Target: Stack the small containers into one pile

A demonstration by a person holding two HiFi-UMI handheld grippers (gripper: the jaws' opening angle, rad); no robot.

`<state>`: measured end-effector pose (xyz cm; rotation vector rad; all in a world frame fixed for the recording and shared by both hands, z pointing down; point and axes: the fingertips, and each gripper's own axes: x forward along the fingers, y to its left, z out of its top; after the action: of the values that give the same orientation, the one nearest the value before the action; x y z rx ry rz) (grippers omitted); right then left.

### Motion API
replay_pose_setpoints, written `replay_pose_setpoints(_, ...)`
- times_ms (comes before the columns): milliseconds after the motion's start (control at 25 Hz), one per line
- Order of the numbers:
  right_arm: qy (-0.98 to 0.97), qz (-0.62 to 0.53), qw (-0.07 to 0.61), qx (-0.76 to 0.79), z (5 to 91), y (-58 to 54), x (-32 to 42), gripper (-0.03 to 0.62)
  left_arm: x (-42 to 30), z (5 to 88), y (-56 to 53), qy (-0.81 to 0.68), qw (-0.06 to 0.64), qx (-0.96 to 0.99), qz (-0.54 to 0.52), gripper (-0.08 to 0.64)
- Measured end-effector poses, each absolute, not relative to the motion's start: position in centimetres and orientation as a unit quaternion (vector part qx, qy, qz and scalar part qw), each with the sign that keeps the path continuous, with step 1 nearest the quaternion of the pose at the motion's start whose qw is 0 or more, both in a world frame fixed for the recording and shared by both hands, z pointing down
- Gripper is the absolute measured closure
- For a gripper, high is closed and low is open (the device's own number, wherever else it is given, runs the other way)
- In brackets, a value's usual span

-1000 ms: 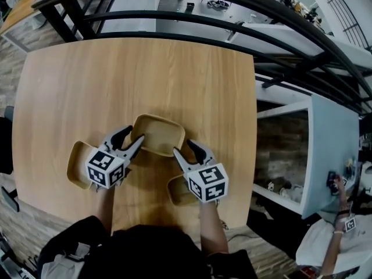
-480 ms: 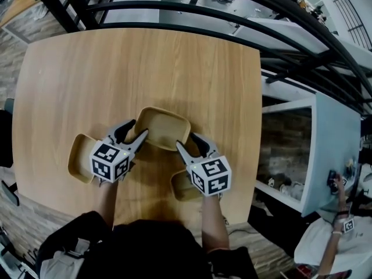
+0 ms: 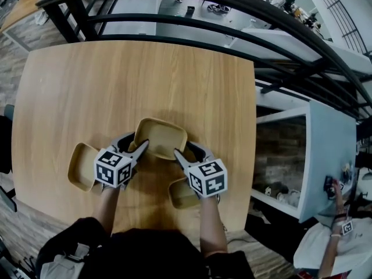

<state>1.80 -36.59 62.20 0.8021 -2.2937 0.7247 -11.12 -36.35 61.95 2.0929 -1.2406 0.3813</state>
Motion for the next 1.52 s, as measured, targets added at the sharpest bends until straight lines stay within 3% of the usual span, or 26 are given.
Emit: replay_pose_setpoints(1520, -0.891, 0.226, 0.218, 0.328, 52.0, -26.5, 7.2, 0.396, -5.6, 52.4, -24.6, -0.486, 0.284, 0.816, 0.129, 0.377)
